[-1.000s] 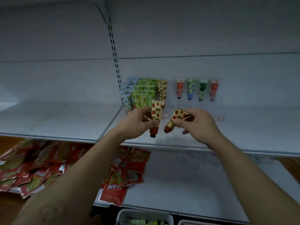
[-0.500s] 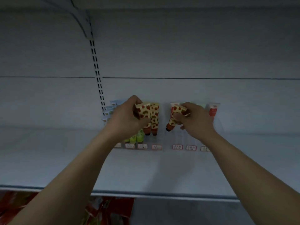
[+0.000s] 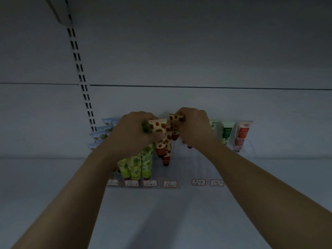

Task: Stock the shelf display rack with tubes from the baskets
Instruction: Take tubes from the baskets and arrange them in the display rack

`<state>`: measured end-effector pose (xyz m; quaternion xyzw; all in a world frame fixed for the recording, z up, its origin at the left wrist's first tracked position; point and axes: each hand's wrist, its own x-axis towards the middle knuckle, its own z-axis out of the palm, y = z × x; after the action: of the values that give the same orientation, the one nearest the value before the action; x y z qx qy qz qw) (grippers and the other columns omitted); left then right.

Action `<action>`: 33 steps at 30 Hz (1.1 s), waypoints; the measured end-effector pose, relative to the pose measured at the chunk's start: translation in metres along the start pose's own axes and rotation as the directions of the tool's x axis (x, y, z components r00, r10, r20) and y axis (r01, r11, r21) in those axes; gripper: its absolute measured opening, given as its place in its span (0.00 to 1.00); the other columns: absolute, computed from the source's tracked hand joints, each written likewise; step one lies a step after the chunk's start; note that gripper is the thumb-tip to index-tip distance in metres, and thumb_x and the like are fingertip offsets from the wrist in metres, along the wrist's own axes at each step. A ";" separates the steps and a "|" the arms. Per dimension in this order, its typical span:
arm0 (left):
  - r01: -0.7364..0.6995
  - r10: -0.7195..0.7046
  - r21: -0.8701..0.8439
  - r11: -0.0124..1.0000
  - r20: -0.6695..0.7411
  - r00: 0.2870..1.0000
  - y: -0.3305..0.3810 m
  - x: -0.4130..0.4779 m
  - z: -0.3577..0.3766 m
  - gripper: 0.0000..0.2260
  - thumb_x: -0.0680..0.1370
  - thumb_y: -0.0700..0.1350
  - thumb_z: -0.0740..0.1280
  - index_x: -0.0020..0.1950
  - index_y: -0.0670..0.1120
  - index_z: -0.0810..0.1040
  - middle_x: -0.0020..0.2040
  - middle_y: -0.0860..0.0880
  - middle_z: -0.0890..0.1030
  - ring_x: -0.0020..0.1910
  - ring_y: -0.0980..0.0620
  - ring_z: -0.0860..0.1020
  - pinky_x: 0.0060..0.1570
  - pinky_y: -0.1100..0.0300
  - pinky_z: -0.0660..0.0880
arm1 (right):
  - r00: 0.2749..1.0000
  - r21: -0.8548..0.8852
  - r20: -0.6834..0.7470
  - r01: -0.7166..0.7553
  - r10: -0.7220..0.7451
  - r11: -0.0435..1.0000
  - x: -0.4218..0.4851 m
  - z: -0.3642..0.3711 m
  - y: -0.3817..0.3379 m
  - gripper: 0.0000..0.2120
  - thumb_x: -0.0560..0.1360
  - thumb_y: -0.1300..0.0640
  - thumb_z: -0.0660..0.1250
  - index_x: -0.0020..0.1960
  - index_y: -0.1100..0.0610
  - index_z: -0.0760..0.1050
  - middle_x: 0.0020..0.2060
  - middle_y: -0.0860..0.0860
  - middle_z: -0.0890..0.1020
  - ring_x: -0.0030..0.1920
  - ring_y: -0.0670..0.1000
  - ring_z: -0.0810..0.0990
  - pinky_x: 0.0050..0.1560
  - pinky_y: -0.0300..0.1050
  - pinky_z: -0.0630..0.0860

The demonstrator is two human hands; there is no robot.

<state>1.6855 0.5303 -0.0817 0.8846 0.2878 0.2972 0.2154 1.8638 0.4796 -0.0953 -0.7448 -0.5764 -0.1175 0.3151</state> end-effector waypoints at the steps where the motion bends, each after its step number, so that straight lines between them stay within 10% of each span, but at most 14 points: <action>1: 0.011 -0.011 0.009 1.000 0.008 1.000 -0.001 0.001 0.000 0.12 0.73 0.52 0.72 0.53 0.50 0.81 0.49 0.52 0.81 0.48 0.53 0.78 0.51 0.51 0.77 | 0.999 -0.031 0.031 -0.010 0.011 0.999 0.005 -0.002 0.000 0.07 0.74 0.63 0.63 0.49 0.60 0.79 0.42 0.54 0.82 0.35 0.49 0.75 0.32 0.34 0.68; 15: 0.031 -0.034 0.068 0.997 0.043 0.998 -0.005 -0.009 0.003 0.15 0.73 0.54 0.72 0.51 0.44 0.80 0.49 0.47 0.80 0.49 0.47 0.77 0.47 0.56 0.73 | 0.991 -0.332 0.136 0.045 0.000 0.942 0.017 -0.012 -0.003 0.05 0.73 0.54 0.69 0.46 0.54 0.81 0.34 0.49 0.75 0.36 0.51 0.74 0.37 0.40 0.68; 21: 0.023 -0.024 0.073 0.997 0.019 1.000 -0.011 -0.006 0.007 0.18 0.71 0.55 0.73 0.50 0.42 0.80 0.50 0.44 0.80 0.50 0.46 0.76 0.56 0.51 0.73 | 0.937 -0.512 0.325 0.289 -0.129 0.809 0.038 -0.024 -0.006 0.14 0.72 0.45 0.69 0.52 0.53 0.80 0.47 0.51 0.81 0.50 0.54 0.77 0.57 0.47 0.64; 33: 0.017 -0.012 0.063 0.998 -0.079 0.997 -0.012 0.004 0.017 0.10 0.68 0.60 0.74 0.43 0.56 0.79 0.45 0.53 0.80 0.50 0.50 0.75 0.59 0.44 0.71 | 0.887 -0.367 0.433 0.333 -0.157 0.869 0.058 -0.014 0.007 0.14 0.68 0.52 0.74 0.33 0.61 0.76 0.27 0.52 0.73 0.29 0.51 0.72 0.38 0.44 0.75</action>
<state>1.6948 0.5376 -0.0994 0.8765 0.3119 0.3206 0.1779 1.8905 0.5164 -0.0555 -0.7229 -0.6784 -0.1315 0.0036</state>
